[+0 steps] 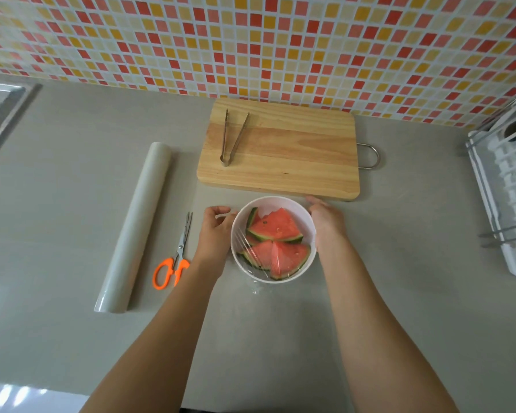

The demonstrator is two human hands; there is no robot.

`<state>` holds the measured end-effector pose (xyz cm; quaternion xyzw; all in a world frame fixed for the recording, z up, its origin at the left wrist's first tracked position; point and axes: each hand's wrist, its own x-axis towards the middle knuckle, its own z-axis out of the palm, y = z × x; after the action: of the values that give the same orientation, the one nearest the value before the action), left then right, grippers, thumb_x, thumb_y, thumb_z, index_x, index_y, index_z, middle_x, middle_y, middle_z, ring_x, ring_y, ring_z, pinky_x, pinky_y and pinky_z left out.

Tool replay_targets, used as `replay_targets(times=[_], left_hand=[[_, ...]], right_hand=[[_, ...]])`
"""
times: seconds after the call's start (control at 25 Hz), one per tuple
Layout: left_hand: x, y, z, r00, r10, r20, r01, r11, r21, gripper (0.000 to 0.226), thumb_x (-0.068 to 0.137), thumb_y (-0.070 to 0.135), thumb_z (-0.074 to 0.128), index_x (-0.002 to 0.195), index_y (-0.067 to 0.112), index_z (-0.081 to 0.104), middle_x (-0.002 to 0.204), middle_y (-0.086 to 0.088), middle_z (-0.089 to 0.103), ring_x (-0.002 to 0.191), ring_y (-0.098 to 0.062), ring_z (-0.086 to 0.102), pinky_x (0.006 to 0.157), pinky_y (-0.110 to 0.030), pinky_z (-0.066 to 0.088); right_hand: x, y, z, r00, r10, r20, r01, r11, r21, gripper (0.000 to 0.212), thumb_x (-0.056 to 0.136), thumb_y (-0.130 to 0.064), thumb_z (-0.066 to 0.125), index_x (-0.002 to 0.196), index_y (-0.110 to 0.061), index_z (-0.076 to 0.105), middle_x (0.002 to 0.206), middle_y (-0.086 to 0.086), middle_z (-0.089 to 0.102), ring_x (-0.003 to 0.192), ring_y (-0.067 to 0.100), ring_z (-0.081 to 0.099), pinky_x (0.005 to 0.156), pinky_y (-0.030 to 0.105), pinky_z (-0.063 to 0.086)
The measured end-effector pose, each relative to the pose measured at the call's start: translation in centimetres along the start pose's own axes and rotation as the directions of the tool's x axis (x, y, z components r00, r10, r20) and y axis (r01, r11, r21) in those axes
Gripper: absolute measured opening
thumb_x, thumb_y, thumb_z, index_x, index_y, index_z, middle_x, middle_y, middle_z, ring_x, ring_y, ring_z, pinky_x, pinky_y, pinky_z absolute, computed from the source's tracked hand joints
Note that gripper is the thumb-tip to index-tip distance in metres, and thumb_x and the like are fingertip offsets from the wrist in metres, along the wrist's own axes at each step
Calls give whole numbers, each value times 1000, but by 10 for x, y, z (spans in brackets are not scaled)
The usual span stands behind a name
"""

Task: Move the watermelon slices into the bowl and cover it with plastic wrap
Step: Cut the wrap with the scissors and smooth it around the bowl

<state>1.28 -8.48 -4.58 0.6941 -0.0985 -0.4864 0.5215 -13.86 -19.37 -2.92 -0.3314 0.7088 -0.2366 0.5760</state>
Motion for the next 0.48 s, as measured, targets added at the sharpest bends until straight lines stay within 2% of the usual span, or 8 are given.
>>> replay_targets(times=[0.08,0.2,0.24,0.32,0.4,0.48], left_hand=[[-1,-2,1,1000,2,28,1,995,-96,23,90,8,52,96,30,50,91,-6,62,64,-20,58,57,-32,45],[-3,-5,-1,999,26,45,-21,994,-109,26,88,2,54,93,26,57,89,-8,65,67,-23,61,59,-33,49],[-2,-7,-2,997,54,47,-52,998,-43,23,88,2,54,90,24,60,87,-7,67,69,-25,63,59,-33,51],[0,-4,-7,990,135,34,-140,970,198,18,91,11,53,86,24,63,83,-6,69,69,-26,64,55,-32,52],[6,2,-11,976,217,10,-201,885,419,12,92,25,51,90,24,63,83,-4,70,71,-26,65,57,-31,51],[12,5,-17,973,231,-15,-187,821,539,31,95,39,45,96,17,66,90,-5,70,81,-24,63,69,-31,47]], right_hand=[[-1,-1,0,1000,1,-5,-1,1000,-26,48,84,-2,37,114,-26,65,94,-8,56,69,6,56,47,14,40],[1,-1,2,1000,5,-17,-5,1000,8,45,85,-1,37,115,-21,63,99,-2,59,81,19,61,60,21,45],[1,-1,3,1000,7,-17,-7,1000,30,43,85,0,37,114,-20,62,101,1,60,86,22,59,67,26,47],[2,0,3,1000,-8,0,8,1000,-1,38,85,0,38,107,-19,62,101,4,61,87,22,57,76,29,47],[4,0,0,999,-42,34,45,994,-95,28,85,-3,41,91,-20,62,98,7,63,79,22,57,70,28,46],[7,-3,-4,993,-29,111,52,976,-211,13,87,-14,51,80,-19,61,90,9,64,68,21,56,62,27,44]])
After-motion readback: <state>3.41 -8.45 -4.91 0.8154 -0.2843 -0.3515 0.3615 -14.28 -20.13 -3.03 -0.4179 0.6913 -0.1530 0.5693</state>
